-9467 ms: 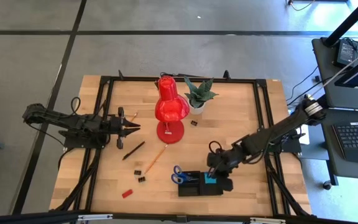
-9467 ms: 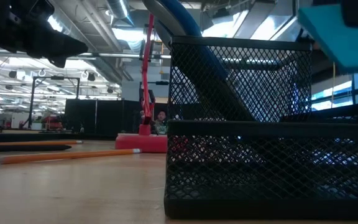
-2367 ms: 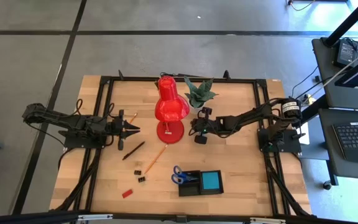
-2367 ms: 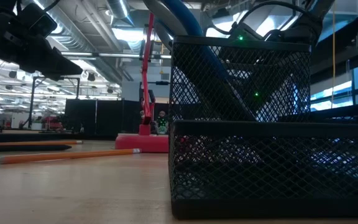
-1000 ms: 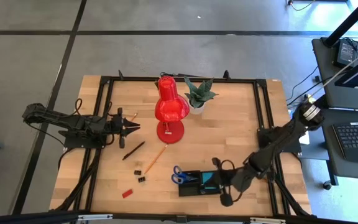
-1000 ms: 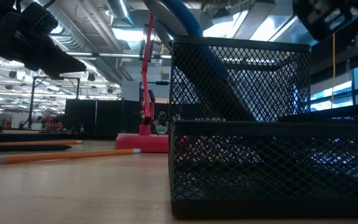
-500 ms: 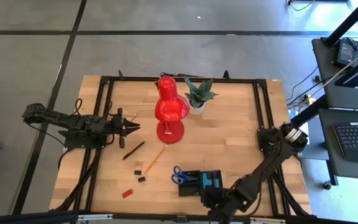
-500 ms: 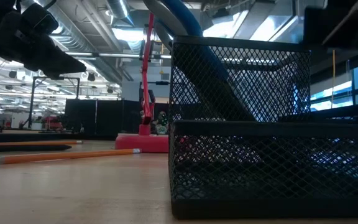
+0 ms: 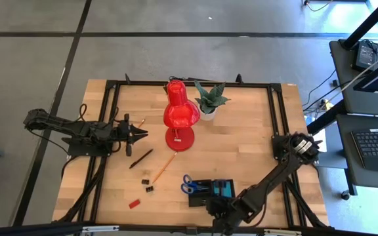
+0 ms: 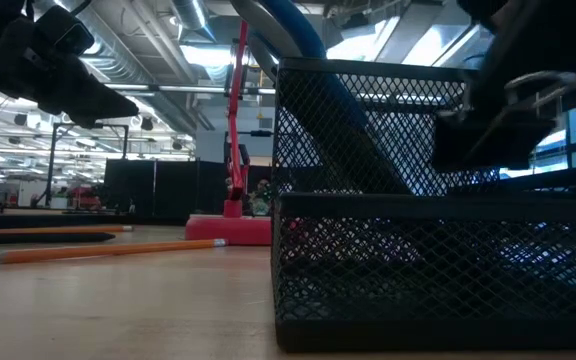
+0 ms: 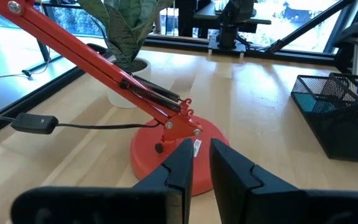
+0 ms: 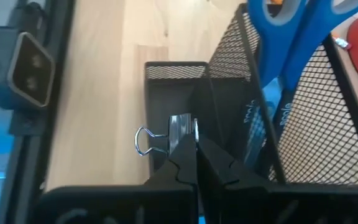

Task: Pick and place office supplies into organizer
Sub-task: Put the top black binder clip into the black desk organizer

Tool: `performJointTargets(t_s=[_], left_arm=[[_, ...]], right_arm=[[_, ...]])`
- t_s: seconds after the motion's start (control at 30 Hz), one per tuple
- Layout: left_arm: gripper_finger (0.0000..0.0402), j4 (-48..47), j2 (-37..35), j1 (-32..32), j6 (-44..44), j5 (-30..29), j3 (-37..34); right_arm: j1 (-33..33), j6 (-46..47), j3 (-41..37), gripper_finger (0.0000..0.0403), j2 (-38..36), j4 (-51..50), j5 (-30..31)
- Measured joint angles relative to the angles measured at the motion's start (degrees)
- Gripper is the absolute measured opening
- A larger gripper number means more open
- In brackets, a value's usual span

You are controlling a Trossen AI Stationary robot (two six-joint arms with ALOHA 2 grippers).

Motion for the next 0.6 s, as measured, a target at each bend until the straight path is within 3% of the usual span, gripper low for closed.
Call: performJointTargets(t_s=[0.37, 0.6], left_arm=[[0.0047, 0.0, 0.0, 0.0, 0.0, 0.0, 0.0], [0.0047, -0.3, 0.0, 0.0, 0.0, 0.0, 0.0]], right_arm=[[-1.9, 0.0, 0.0, 0.0001, 1.4, 0.2, -3.5], [-1.8, 0.2, 0.0, 0.0027, 1.4, 0.4, -3.5]])
